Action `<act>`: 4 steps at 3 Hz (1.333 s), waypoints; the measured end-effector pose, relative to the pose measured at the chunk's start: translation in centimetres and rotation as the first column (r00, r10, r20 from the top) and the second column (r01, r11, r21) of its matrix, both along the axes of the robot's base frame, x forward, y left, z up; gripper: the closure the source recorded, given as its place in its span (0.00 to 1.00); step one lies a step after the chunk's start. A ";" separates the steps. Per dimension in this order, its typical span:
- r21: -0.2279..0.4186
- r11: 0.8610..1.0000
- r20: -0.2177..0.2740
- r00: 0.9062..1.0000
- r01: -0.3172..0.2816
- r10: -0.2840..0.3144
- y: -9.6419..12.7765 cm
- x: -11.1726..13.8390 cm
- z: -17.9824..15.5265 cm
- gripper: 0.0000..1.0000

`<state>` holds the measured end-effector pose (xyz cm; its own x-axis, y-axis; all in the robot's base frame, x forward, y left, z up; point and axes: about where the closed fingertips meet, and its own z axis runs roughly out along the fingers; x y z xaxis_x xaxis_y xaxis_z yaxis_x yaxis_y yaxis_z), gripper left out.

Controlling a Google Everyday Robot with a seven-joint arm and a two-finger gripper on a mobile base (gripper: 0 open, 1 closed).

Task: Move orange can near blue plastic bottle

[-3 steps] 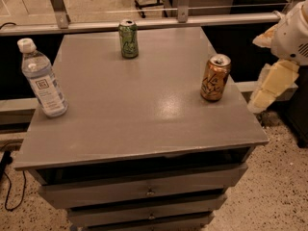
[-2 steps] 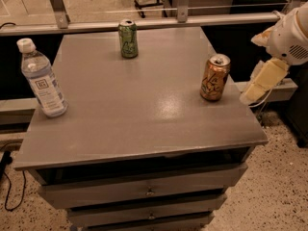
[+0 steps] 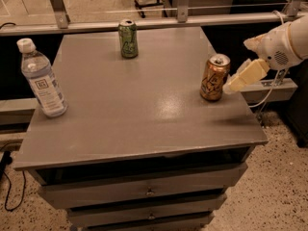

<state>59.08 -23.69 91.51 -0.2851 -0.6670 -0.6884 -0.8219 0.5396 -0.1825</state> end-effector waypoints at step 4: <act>0.393 0.920 -0.063 0.998 0.001 0.026 5.1 1.4 -3.7 0.39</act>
Offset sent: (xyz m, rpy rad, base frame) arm 0.0121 0.0393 -0.0459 0.3677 0.0675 -0.0117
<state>60.43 -18.55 87.78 -0.3319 -0.3513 -0.8755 -0.8322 0.5461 0.0964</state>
